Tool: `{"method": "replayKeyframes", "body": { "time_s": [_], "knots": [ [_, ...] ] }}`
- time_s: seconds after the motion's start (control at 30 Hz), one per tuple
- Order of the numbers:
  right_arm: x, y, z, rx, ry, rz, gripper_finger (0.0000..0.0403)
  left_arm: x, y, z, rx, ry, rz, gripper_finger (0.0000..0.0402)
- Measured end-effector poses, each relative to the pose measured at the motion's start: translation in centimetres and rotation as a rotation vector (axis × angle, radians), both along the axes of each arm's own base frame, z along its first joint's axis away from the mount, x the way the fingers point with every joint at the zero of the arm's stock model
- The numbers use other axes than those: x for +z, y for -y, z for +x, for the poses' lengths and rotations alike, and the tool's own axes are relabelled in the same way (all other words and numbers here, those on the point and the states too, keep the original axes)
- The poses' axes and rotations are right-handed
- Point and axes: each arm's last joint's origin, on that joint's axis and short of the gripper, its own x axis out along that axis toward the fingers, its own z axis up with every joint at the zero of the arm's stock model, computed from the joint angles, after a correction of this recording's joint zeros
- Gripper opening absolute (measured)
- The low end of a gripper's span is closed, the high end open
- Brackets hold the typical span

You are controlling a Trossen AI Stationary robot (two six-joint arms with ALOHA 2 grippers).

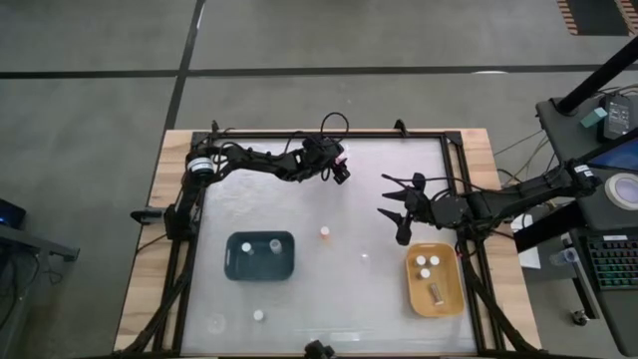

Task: Pick and place medicine bottles into bin by pill shape (circle, oval)
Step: Put the pink bottled capsules into the yellow bin

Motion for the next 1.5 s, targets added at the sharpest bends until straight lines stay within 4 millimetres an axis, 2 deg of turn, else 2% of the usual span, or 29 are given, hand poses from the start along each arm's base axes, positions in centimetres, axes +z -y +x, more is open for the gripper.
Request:
{"method": "replayKeyframes", "body": {
  "time_s": [0.23,1.23,1.5],
  "knots": [
    [0.0,0.0,0.0,0.0,0.0,0.0,0.0194,-0.03,-0.07,-0.05,0.003,-0.003,-0.001,0.0247],
    [0.0,0.0,0.0,0.005,-0.006,-0.016,0.0194,0.02,-0.11,-0.04,0.014,0.008,-0.008,0.0244],
    [0.0,0.0,0.0,0.005,-0.006,-0.017,0.0194,0.01,-0.18,-0.12,0.031,-0.015,0.017,0.0185]
  ]
}}
